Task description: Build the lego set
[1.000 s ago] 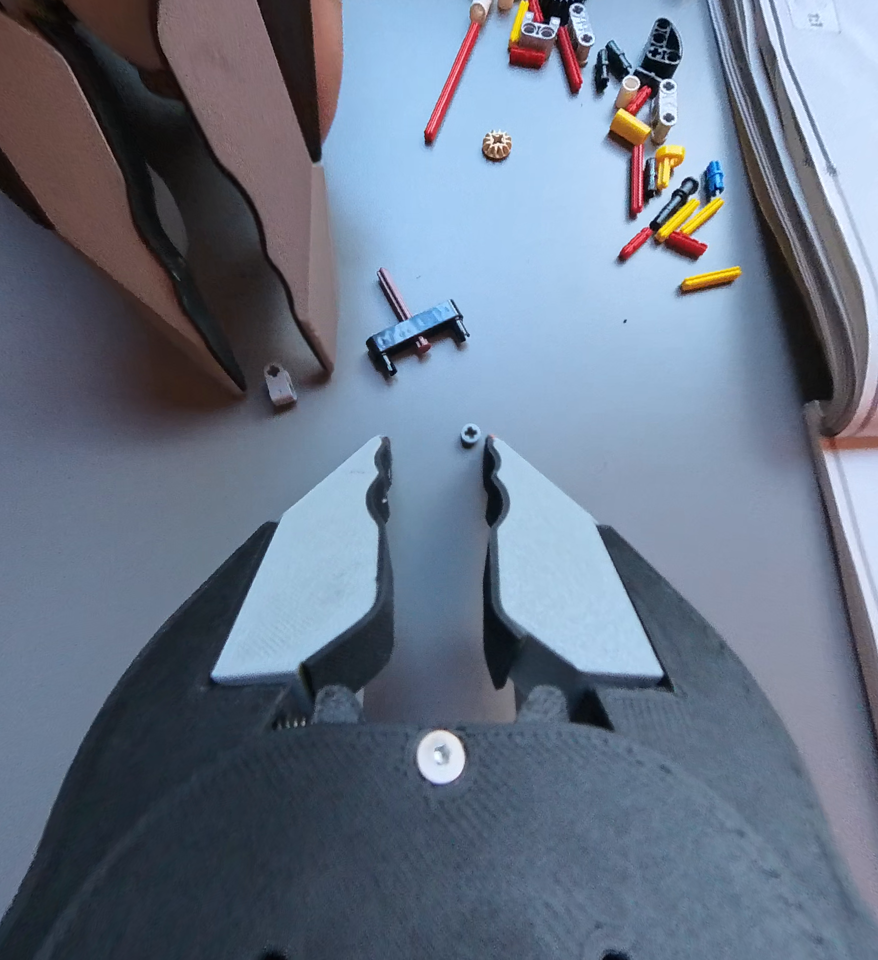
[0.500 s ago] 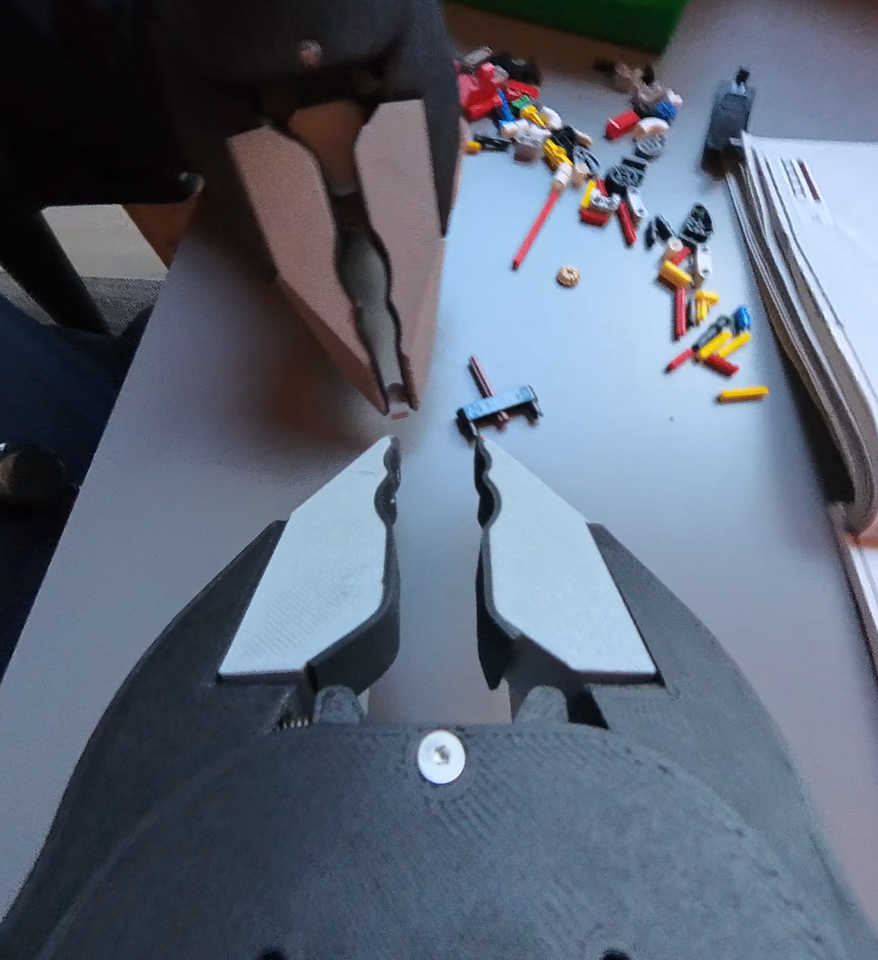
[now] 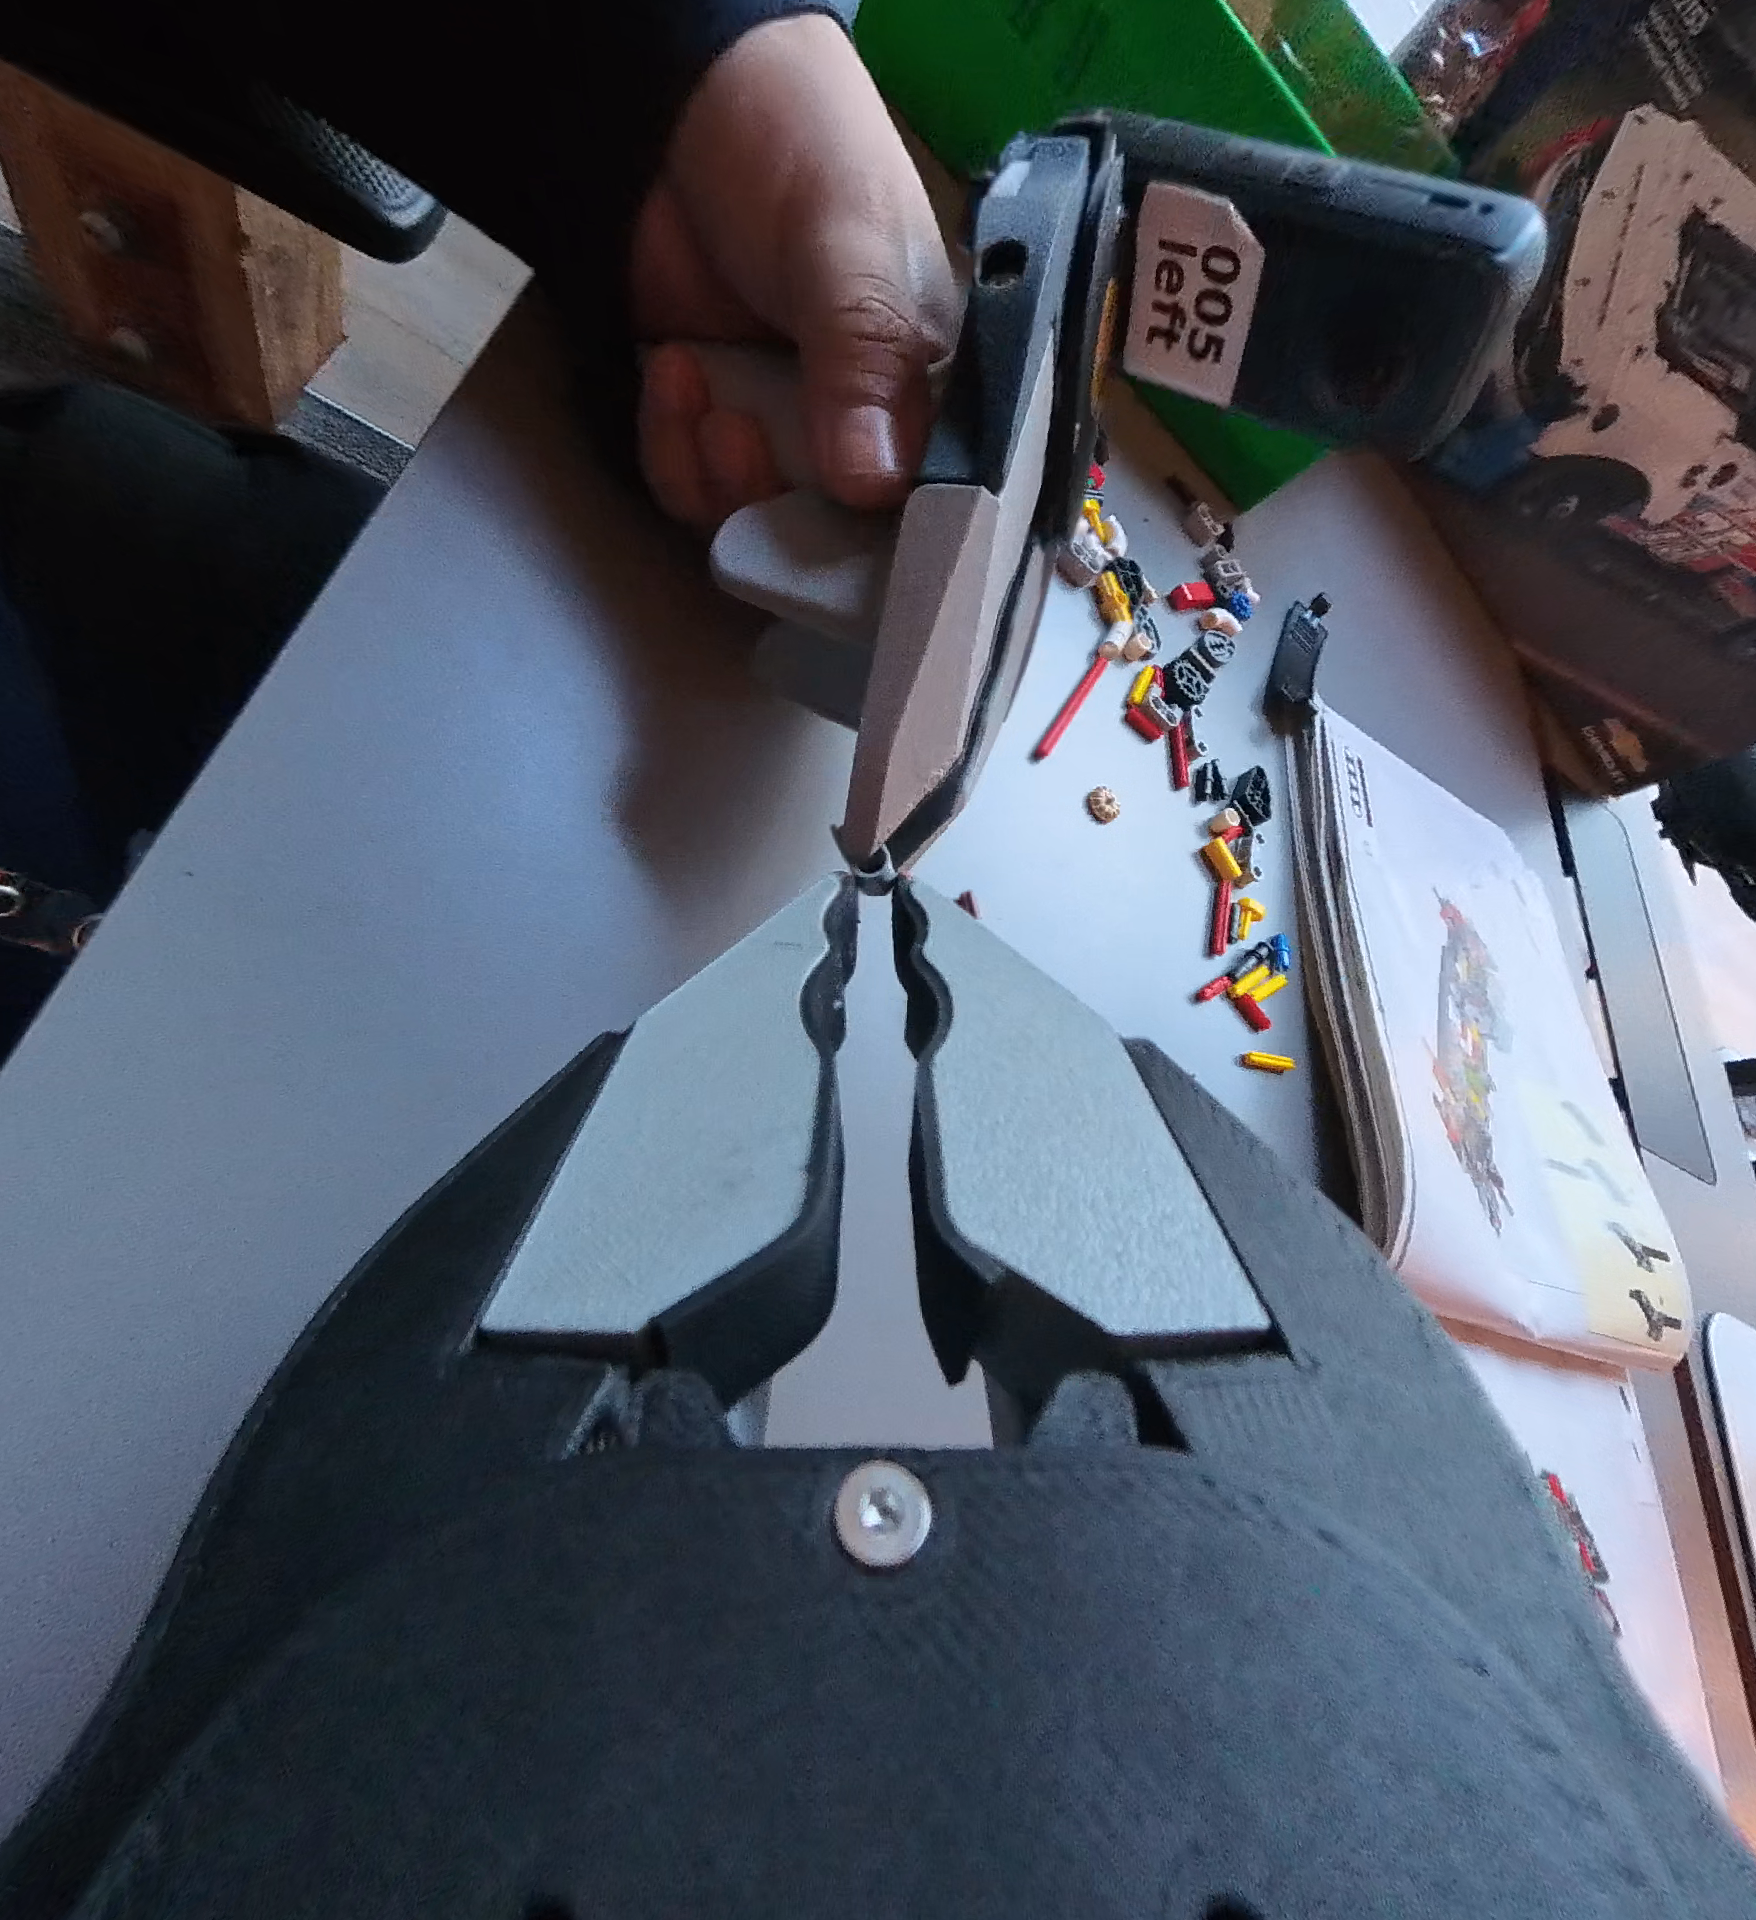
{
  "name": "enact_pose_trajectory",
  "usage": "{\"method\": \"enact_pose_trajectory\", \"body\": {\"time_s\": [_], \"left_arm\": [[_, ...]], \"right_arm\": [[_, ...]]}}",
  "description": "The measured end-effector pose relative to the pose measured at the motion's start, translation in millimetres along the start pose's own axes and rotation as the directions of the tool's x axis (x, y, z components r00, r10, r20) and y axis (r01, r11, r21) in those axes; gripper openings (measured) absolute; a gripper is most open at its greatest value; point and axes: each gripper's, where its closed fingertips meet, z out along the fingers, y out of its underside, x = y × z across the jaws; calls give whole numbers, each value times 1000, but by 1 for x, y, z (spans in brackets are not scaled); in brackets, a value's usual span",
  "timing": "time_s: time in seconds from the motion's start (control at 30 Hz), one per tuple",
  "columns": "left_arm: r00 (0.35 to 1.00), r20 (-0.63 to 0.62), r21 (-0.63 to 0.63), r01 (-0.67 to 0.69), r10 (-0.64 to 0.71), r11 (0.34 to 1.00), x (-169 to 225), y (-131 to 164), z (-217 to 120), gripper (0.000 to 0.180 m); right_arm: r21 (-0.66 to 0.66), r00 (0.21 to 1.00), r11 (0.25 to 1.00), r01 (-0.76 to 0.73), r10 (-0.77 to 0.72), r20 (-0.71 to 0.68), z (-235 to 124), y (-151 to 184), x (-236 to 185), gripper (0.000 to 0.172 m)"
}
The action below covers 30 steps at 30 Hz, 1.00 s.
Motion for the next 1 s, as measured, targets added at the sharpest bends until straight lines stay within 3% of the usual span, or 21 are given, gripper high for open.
{"method": "enact_pose_trajectory", "body": {"time_s": [0.3, 0.43, 0.5, 0.6, 0.67, 0.77, 0.87, 1.0], "left_arm": [[998, -29, -30, 55, -56, 998, 4, 8, 3, 6], [992, 80, -2, -95, 95, 995, -1, 3, -5, 19], [946, 194, -58, -255, 262, 965, -5, 6, -8, 25], [782, 365, -230, -450, 505, 863, -22, 10, -10, 29], [686, 388, -305, -535, 616, 788, -25, 11, -7, 27], [596, 383, -304, -641, 706, 705, -17, 6, -1, 21], [557, 388, -279, -688, 734, 670, -11, 1, -3, 14], [571, 373, -262, -691, 731, 674, -10, 2, -5, 7]], "right_arm": [[22, 1000, 1000, -7, 7, 28, -1, -4, -8, 5], [15, 984, 985, -173, 172, 49, 2, 10, 2, 4], [37, 966, 968, -249, 245, 89, 2, 12, 3, 4], [94, 945, 946, -309, 294, 142, 1, 4, 3, 4], [120, 942, 941, -316, 296, 157, 2, 1, 3, 4], [118, 948, 948, -296, 277, 153, 4, 4, 2, 4], [124, 952, 951, -283, 263, 157, 5, 4, 0, 4], [127, 943, 943, -307, 283, 174, 8, 3, 1, 4]]}}
